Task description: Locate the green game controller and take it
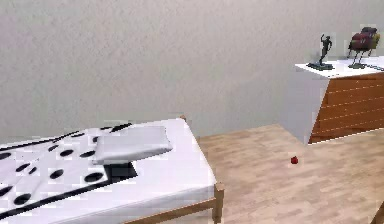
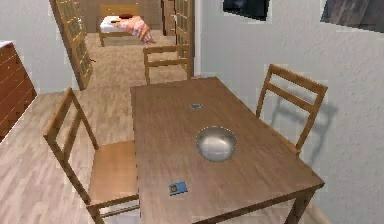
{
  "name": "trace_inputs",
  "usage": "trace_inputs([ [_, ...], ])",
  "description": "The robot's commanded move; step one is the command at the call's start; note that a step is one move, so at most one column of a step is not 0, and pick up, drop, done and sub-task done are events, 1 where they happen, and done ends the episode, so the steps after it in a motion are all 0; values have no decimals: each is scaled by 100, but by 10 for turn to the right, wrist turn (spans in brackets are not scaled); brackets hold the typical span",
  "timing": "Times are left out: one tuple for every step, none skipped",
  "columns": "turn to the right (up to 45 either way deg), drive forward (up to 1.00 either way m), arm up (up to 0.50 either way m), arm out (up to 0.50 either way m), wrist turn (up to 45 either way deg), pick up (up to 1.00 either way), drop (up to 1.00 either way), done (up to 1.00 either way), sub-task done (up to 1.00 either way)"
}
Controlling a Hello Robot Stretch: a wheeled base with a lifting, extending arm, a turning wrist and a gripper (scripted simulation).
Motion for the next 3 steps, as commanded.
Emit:
trace_inputs([
  [-30,0,0,0,0,0,0,0,0],
  [0,15,0,0,0,0,0,0,0],
  [450,0,0,0,0,0,0,0,0],
])
